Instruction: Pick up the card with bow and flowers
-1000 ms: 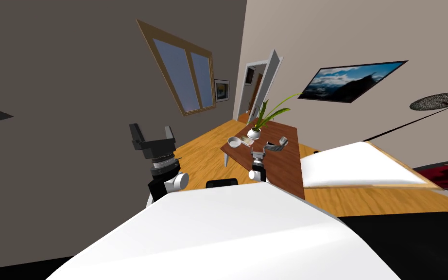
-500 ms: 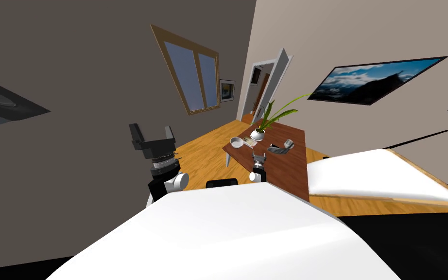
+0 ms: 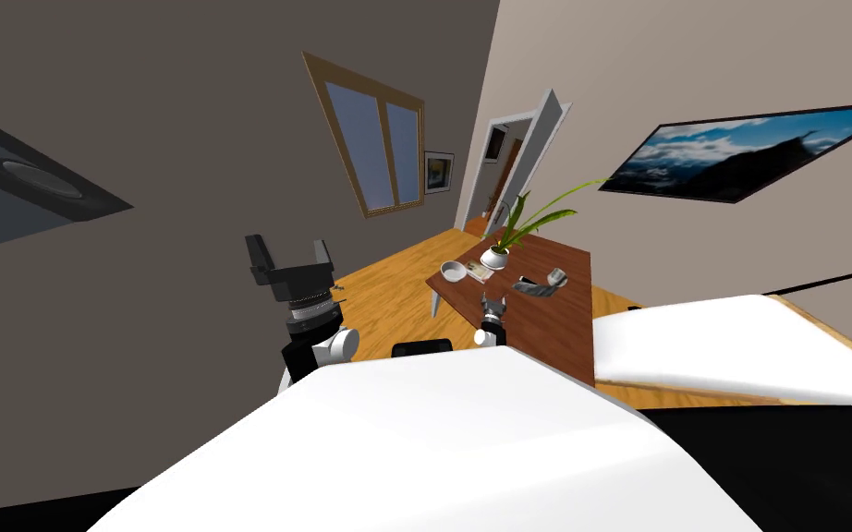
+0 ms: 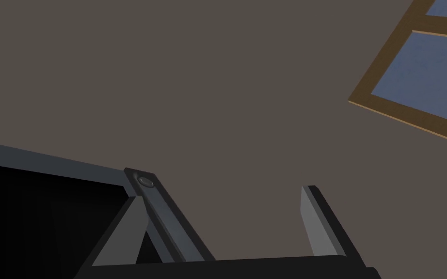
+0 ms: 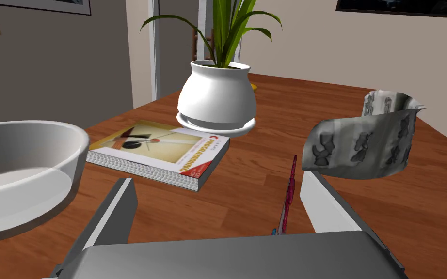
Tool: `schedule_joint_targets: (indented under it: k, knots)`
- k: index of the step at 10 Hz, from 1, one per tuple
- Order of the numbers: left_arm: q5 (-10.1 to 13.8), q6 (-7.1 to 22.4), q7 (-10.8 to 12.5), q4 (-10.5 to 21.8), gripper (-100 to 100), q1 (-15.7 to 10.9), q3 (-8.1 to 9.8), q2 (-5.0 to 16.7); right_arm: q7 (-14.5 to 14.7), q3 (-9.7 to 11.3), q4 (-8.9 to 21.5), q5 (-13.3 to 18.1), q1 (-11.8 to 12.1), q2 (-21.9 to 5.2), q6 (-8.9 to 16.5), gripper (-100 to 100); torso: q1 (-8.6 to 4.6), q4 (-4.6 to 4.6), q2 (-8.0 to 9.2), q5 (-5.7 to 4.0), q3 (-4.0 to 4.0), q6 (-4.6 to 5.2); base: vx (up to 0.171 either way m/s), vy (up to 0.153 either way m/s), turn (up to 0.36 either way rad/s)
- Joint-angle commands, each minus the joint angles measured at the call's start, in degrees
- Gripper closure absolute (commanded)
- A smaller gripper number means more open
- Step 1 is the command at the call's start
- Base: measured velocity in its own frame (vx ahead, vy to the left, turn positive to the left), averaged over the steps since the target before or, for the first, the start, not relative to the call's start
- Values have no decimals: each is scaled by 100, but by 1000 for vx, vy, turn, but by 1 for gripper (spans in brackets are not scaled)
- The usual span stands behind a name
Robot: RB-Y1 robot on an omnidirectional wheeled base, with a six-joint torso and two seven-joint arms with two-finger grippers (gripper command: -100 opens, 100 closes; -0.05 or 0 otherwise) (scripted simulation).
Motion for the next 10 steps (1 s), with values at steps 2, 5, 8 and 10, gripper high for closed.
schedule_joint_targets:
  k: [2,5,8,10]
  knots:
    - [0,0,0,0,0,0,0,0,-284,-15,359,-243,3,12,4,-100,-5,0,0,-1,0,1,-9,-32,93]
    - [0,0,0,0,0,0,0,0,-651,-52,875,-615,-60,43,22,-100,-5,0,-1,-1,-1,1,-6,-31,105]
    - [0,0,0,0,0,1,0,0,-742,-61,1004,-709,-75,51,29,-100,-1,-1,-3,0,-2,2,-1,-20,31]
    - [0,0,0,0,0,1,0,0,-870,-75,1189,-844,-96,63,40,-100,0,0,-4,0,-2,2,0,-21,53]
